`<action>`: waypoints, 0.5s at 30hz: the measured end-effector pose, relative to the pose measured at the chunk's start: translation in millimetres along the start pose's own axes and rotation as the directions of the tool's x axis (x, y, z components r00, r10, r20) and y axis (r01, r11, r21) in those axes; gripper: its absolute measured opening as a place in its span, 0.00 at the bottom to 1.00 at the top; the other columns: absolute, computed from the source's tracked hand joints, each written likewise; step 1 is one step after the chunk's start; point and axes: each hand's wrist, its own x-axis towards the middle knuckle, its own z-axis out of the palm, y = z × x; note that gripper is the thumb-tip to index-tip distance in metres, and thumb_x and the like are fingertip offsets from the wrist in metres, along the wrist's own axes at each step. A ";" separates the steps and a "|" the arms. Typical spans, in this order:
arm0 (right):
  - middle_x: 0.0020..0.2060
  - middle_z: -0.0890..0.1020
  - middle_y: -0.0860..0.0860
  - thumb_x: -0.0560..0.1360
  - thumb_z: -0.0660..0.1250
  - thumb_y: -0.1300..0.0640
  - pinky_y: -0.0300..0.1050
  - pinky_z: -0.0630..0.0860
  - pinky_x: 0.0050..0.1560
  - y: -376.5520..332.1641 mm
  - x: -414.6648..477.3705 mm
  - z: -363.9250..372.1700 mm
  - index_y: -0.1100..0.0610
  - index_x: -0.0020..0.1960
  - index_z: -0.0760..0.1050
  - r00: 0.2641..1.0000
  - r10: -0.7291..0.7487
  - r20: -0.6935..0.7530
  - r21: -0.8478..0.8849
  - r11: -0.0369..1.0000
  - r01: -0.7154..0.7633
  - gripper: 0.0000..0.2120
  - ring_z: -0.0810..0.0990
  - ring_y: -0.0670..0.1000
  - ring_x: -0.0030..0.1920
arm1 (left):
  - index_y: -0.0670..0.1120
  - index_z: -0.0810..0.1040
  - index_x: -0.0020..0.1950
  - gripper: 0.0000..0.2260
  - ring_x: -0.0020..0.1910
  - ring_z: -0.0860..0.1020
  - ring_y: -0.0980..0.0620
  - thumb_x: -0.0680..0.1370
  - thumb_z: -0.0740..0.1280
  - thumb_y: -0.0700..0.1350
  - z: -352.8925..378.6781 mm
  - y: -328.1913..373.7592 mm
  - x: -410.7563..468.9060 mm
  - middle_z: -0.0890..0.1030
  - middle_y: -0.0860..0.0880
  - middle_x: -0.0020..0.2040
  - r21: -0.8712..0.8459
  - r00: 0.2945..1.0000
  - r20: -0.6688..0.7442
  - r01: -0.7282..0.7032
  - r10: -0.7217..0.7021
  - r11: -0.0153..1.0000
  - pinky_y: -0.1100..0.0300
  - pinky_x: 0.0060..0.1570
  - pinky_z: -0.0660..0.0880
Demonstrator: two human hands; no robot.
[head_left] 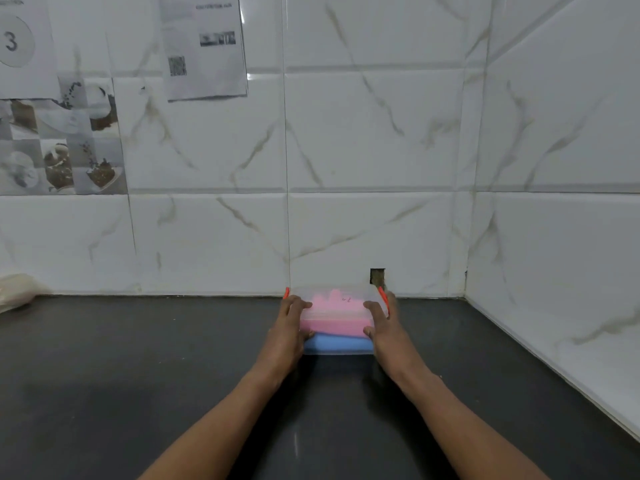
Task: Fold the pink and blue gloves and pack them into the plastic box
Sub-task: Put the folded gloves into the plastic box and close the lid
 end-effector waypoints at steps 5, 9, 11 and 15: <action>0.75 0.49 0.40 0.78 0.60 0.64 0.30 0.66 0.48 27.7 75.3 9.5 0.45 0.69 0.62 0.996 -0.087 -0.026 -0.321 0.944 0.074 0.24 0.71 0.33 0.49 | 0.44 0.71 0.63 0.21 0.58 0.59 0.70 0.73 0.66 0.29 20.7 -31.0 57.5 0.66 0.50 0.67 0.043 0.999 -0.035 0.037 -0.036 0.998 0.88 0.51 0.53; 0.76 0.44 0.43 0.75 0.65 0.69 0.34 0.68 0.50 50.7 113.1 17.2 0.48 0.70 0.62 0.981 -0.196 -0.012 -0.503 0.849 0.164 0.29 0.76 0.47 0.59 | 0.46 0.70 0.66 0.21 0.61 0.62 0.67 0.75 0.67 0.32 37.9 -57.2 83.4 0.64 0.51 0.71 0.071 0.999 -0.029 0.034 -0.032 0.997 0.83 0.56 0.56; 0.76 0.44 0.45 0.76 0.65 0.67 0.34 0.71 0.48 55.4 121.4 18.0 0.48 0.70 0.62 0.977 -0.212 -0.035 -0.508 0.845 0.165 0.28 0.79 0.49 0.57 | 0.50 0.69 0.67 0.21 0.65 0.67 0.58 0.76 0.67 0.37 41.8 -66.7 90.7 0.61 0.53 0.73 0.081 0.998 -0.024 0.061 -0.059 0.995 0.69 0.58 0.65; 0.78 0.42 0.50 0.78 0.64 0.59 0.46 0.79 0.45 49.5 114.9 19.8 0.53 0.72 0.66 0.971 -0.233 -0.047 -0.538 0.825 0.172 0.22 0.82 0.58 0.53 | 0.53 0.66 0.70 0.22 0.62 0.75 0.49 0.78 0.65 0.42 35.7 -64.7 92.6 0.55 0.56 0.77 0.113 0.987 0.095 0.119 -0.130 0.986 0.56 0.55 0.75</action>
